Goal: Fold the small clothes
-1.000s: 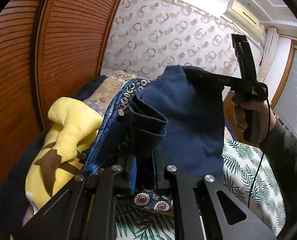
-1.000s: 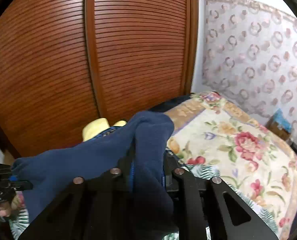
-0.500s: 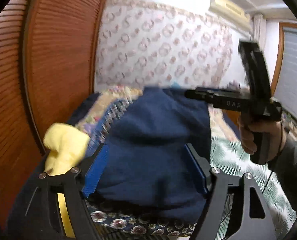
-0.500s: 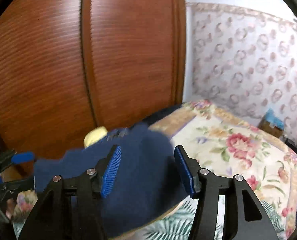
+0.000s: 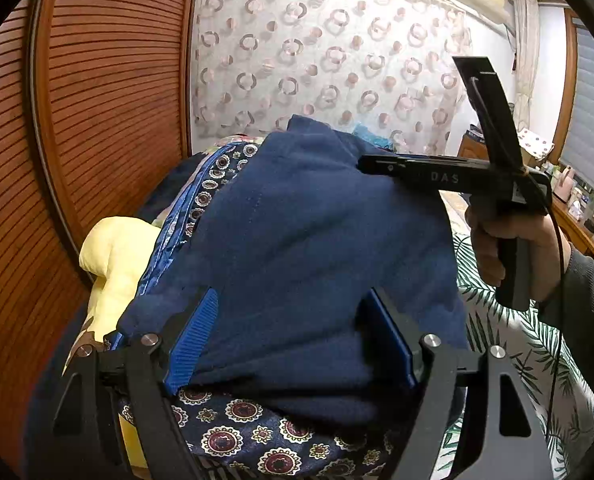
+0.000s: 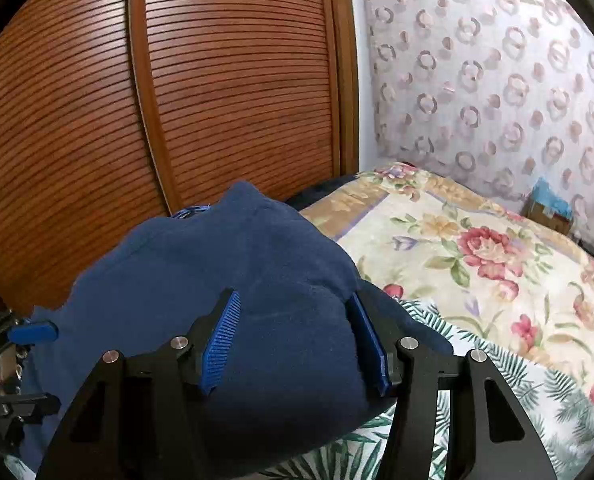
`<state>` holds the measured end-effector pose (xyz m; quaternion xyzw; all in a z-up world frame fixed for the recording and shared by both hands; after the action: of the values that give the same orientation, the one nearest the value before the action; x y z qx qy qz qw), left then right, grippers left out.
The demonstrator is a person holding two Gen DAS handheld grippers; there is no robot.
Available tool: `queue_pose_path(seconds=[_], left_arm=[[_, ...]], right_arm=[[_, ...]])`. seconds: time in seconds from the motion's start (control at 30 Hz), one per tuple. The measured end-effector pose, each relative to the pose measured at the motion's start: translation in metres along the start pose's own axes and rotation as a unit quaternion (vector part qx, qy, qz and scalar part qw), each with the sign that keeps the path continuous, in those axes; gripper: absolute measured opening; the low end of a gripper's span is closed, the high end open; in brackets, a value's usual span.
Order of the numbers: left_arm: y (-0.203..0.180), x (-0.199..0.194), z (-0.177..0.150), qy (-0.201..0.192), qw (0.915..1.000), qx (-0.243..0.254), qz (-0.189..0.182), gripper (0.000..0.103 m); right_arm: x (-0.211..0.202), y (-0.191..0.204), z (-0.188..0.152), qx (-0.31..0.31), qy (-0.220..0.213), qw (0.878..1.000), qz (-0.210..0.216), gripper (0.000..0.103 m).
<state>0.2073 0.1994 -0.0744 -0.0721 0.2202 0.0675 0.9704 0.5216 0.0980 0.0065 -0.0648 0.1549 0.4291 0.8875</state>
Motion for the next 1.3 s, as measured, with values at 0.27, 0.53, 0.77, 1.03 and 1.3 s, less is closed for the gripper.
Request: queue_pose_path(seconds=[0.27,0.53,0.77,1.03,1.3], left_arm=[[-0.005,-0.009,0.006,-0.009,0.9998,0.014,0.008,0.078],[-0.018,-0.043,0.015,-0.037,0.9989,0.029,0.001,0.082],[-0.040,-0.074,0.017,-0.062,0.9968,0.049,-0.008,0.082],[-0.082,-0.105,0.011,-0.072,0.9947,0.059,-0.044,0.082],[-0.136,-0.133,0.004,-0.081,0.9912,0.083,-0.064,0.082]], right_arm=[[-0.035,0.012,-0.005,0.004,-0.016,0.999,-0.030,0.059],[-0.099,0.033,-0.017,0.014,-0.029,0.999,-0.037,0.059],[-0.166,0.056,-0.034,0.019,-0.048,0.997,-0.049,0.059],[-0.260,0.092,-0.067,0.030,-0.067,0.992,-0.100,0.063],[-0.361,0.124,-0.104,0.047,-0.089,0.981,-0.168,0.078]])
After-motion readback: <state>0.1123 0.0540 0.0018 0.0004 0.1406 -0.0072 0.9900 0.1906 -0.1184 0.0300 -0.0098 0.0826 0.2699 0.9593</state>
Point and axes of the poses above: each gripper's, at about its wrist camera, not at the fingertips, and x roughly the way its jaws point, y to its left, z to its top, the point moved 1 cm from there along x, roughly the way its jaws point, and after that the axes turned 10 degrees about -y, right-handed, at the moved point
